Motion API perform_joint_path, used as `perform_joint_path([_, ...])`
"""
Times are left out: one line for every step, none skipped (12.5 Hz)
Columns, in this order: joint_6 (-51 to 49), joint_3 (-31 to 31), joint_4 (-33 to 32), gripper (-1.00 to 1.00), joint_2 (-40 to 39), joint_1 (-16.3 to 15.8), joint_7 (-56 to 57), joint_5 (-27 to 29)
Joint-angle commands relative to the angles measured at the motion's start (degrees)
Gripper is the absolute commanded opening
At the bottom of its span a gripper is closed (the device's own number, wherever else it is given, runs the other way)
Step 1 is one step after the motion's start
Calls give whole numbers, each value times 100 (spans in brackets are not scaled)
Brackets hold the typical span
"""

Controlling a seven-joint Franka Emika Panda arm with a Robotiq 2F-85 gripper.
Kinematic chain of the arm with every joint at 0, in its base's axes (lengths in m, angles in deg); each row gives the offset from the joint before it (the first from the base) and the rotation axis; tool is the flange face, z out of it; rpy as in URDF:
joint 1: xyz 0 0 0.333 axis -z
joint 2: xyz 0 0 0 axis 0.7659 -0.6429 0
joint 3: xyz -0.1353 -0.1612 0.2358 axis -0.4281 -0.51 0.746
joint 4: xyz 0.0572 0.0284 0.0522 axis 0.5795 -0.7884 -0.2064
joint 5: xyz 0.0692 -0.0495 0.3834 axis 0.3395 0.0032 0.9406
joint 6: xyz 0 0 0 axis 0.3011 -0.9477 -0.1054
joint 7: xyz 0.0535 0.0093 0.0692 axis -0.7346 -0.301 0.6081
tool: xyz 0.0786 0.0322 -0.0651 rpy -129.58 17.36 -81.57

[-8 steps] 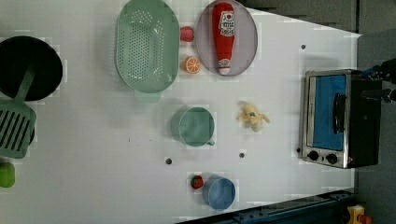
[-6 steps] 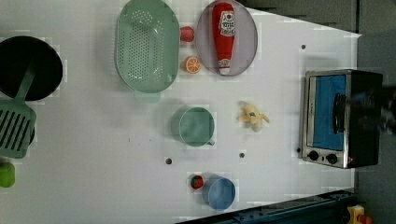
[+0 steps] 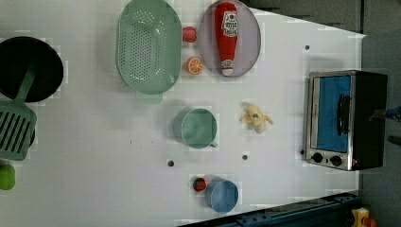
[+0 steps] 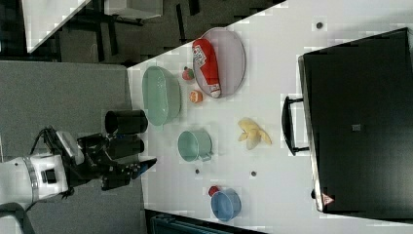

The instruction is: Pick Banana and place it in mug.

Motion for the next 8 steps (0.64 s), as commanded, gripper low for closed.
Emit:
perform_joint_path([298, 70, -328, 100, -804, 6, 1394, 28])
perform_joint_path([479, 69, -398, 100, -991, 6, 1765, 28])
perform_joint_path([674, 69, -455, 100, -1194, 6, 2082, 28])
perform_joint_path([884, 70, -504, 100, -1411, 6, 2385, 28])
perform_joint_path([1084, 70, -549, 100, -1637, 6, 2747, 28])
perform_joint_path([1289, 82, -582, 100, -1866, 5, 3254, 28])
perform_joint_path([1517, 90, -620, 100, -2154, 5, 4048, 28])
perform_joint_path([1685, 91, -674, 100, -2335, 6, 4599, 28])
